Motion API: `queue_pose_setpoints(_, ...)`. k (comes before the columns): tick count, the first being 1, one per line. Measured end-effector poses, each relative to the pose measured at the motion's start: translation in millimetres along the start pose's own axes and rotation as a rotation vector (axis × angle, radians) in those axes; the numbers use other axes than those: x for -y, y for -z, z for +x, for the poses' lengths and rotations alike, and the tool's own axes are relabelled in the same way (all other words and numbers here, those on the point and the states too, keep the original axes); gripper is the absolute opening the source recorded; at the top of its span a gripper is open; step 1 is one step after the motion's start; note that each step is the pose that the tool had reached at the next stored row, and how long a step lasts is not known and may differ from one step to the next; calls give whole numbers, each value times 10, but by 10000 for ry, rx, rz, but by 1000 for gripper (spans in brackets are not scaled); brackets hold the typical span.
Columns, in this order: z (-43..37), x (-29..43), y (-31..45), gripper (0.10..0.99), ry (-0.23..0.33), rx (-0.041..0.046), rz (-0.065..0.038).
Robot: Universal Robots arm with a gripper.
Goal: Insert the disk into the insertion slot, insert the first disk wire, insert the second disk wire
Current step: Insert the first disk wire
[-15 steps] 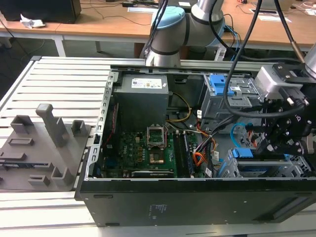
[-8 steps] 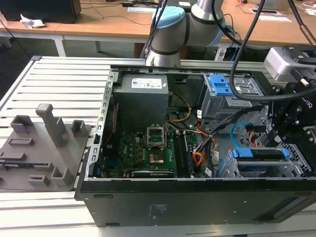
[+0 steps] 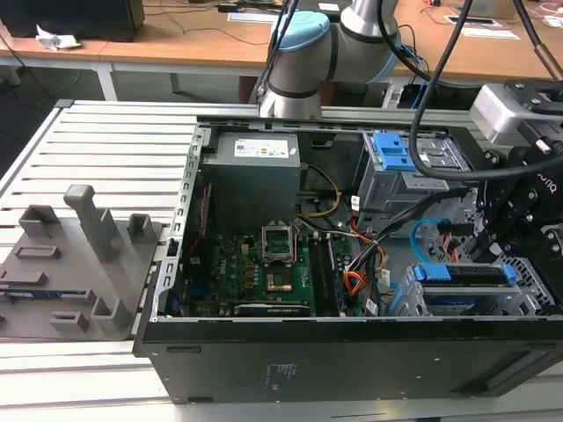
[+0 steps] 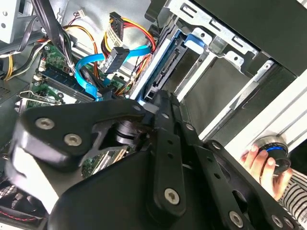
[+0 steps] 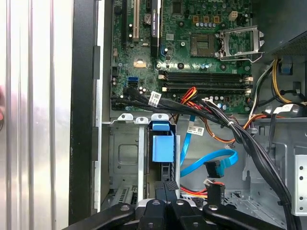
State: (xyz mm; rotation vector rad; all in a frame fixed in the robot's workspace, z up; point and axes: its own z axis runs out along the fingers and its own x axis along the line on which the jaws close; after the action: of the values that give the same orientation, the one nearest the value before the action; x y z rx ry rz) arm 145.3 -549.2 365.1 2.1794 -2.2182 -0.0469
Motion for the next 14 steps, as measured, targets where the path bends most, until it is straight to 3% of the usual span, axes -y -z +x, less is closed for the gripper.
queue_pose_setpoints(4, 0, 0, 2, 361, 0, 0, 0)
queue_pose_setpoints(7, 1, -1, 13, 361, 0, -6, 1)
queue_pose_setpoints(10, 0, -8, 186, 361, 0, -1, 0)
queue_pose_setpoints(14, 1, -12, 280, 361, 0, 2, 0)
